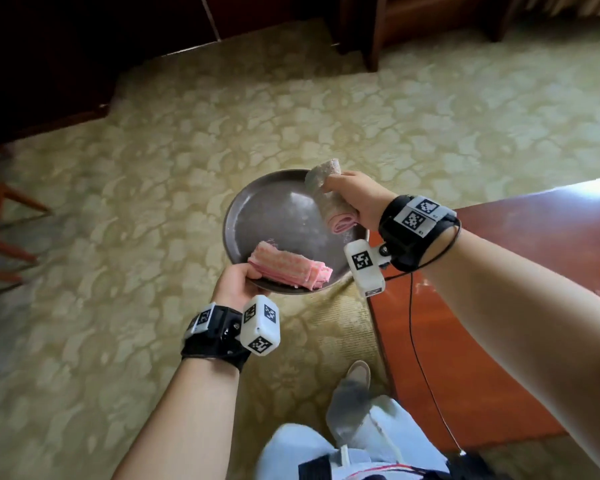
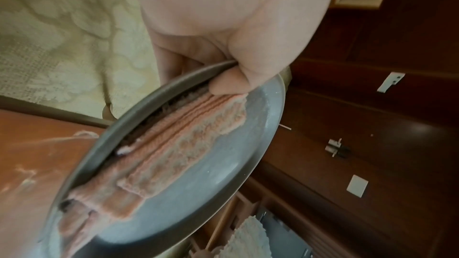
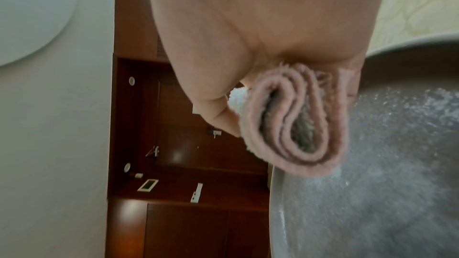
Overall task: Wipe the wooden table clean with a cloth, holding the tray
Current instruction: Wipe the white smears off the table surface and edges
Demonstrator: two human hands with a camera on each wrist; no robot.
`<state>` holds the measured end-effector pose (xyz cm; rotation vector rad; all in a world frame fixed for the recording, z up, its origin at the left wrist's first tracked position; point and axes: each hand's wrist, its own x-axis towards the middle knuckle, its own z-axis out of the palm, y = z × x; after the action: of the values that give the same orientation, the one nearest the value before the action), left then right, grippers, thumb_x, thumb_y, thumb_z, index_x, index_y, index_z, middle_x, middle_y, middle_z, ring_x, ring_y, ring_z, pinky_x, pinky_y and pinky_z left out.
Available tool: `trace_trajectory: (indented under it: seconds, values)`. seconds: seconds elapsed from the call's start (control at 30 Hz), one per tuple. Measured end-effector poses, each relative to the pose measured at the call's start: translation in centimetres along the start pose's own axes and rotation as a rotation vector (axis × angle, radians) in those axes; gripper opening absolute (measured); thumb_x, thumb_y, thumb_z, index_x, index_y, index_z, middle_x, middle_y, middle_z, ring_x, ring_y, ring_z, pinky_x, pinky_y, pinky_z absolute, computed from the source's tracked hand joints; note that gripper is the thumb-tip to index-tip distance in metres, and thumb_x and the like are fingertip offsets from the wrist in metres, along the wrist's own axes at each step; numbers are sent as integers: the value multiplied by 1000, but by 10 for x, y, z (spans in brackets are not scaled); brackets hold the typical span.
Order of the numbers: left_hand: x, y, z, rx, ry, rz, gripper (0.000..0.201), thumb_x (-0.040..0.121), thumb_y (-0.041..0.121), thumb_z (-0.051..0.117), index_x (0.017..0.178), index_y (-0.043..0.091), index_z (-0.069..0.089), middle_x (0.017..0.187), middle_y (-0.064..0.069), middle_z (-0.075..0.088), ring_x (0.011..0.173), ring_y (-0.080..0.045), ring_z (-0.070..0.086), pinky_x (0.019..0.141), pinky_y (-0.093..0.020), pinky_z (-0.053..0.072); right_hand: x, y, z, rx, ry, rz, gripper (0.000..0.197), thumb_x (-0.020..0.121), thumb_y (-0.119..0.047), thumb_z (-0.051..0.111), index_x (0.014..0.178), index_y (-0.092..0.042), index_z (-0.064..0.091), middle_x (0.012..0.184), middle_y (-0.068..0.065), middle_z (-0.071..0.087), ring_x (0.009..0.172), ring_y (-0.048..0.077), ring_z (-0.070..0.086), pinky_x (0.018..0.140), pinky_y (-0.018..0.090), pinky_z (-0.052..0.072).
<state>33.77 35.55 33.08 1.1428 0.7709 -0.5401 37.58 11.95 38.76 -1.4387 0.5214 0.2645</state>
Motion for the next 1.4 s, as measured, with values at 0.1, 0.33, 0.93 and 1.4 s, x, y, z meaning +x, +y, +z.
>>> trace_trajectory:
  seconds: [0.1, 0.33, 0.93, 1.4]
  values:
    - [28, 23, 42, 122, -63, -32, 39, 64, -2, 42, 97, 8, 60, 91, -11, 61, 82, -24, 57, 94, -33, 42, 20, -17, -31, -43, 64, -29, 15, 82, -7, 62, 96, -3, 63, 78, 14, 61, 61, 25, 60, 58, 32, 50]
    - [86, 63, 144, 299, -225, -89, 30, 59, -1, 43, 86, 5, 54, 83, -11, 60, 73, -26, 59, 72, -32, 49, 53, -40, -105, -8, 282, -35, 44, 66, -14, 65, 108, -2, 63, 70, 8, 61, 50, 19, 58, 48, 27, 45]
    - [209, 94, 374, 852, -633, -390, 65, 61, -2, 46, 126, 0, 49, 134, -21, 56, 126, -34, 55, 113, -40, 39, 72, -14, -214, 459, 1007, -41, 20, 83, -1, 60, 101, -7, 62, 83, 10, 62, 71, 25, 61, 67, 35, 52]
    - [217, -45, 438, 1004, -590, -408, 76, 64, -3, 40, 140, -3, 45, 137, -21, 57, 127, -32, 56, 111, -38, 43, 25, 125, -305, 687, 1308, 11, 17, 88, 0, 60, 103, -8, 58, 103, 15, 66, 89, 27, 67, 81, 43, 57]
